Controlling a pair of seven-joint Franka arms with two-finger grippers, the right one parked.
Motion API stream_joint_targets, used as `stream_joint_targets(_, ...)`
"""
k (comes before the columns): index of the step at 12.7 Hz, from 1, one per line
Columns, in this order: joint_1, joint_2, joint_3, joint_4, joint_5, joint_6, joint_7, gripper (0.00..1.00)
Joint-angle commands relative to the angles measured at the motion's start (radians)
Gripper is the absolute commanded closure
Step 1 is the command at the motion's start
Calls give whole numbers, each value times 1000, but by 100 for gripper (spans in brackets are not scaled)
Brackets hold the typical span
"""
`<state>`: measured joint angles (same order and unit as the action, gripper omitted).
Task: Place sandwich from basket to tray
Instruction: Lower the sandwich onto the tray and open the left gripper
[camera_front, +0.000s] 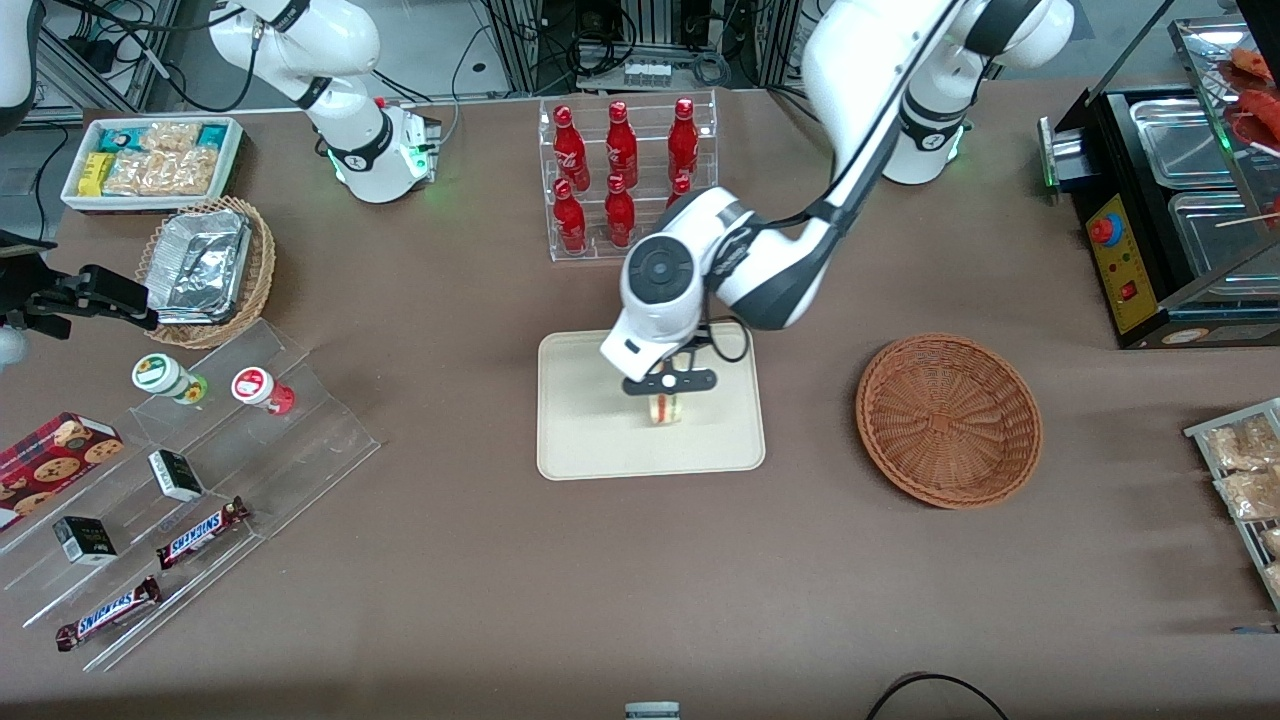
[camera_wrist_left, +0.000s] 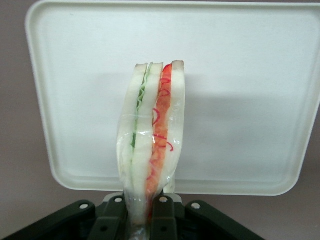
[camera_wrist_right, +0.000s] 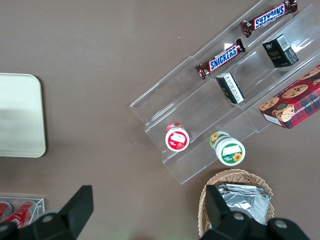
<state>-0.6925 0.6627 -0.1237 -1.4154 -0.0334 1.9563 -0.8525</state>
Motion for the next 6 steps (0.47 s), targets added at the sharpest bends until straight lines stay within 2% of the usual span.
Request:
stream_joint_targets(1,-31,89,19,136,7,-47,-45,100)
stream_joint_targets(4,-41,124,22,167,13,-48,-48,100)
stream_joint_targets(6,-45,143,22,167,47,-43,-69,100)
